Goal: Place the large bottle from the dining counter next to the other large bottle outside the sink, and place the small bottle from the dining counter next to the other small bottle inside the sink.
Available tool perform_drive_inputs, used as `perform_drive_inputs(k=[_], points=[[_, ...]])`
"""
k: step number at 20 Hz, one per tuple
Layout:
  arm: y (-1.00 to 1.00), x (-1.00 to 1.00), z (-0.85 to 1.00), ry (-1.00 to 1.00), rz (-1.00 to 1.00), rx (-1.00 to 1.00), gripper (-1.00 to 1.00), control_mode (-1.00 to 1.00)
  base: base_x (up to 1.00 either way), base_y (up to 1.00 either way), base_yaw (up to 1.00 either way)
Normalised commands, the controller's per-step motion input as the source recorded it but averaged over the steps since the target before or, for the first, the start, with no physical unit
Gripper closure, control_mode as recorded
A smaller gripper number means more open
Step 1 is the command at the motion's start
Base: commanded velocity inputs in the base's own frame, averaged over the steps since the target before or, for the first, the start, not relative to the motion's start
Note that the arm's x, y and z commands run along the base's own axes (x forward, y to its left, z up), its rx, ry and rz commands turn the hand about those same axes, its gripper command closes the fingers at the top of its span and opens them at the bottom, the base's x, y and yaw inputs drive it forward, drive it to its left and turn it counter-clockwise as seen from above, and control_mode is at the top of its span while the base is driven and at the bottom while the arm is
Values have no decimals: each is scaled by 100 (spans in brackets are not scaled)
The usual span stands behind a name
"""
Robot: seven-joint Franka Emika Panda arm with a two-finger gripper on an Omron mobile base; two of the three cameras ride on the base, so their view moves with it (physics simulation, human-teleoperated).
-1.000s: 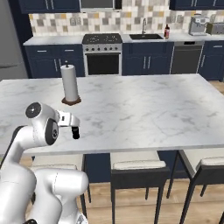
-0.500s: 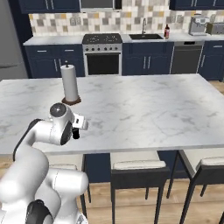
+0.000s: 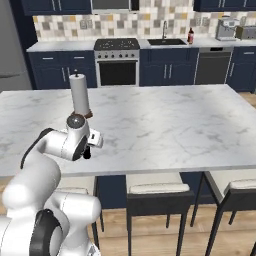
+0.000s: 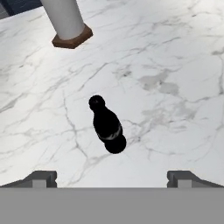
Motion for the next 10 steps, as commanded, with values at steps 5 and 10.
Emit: perform_drive_inputs(k=[5,10], points=[[14,0,0,0,0,-8,-100,-100,0,0,0],[9,0,0,0,0,-12,-100,-100,0,0,0]])
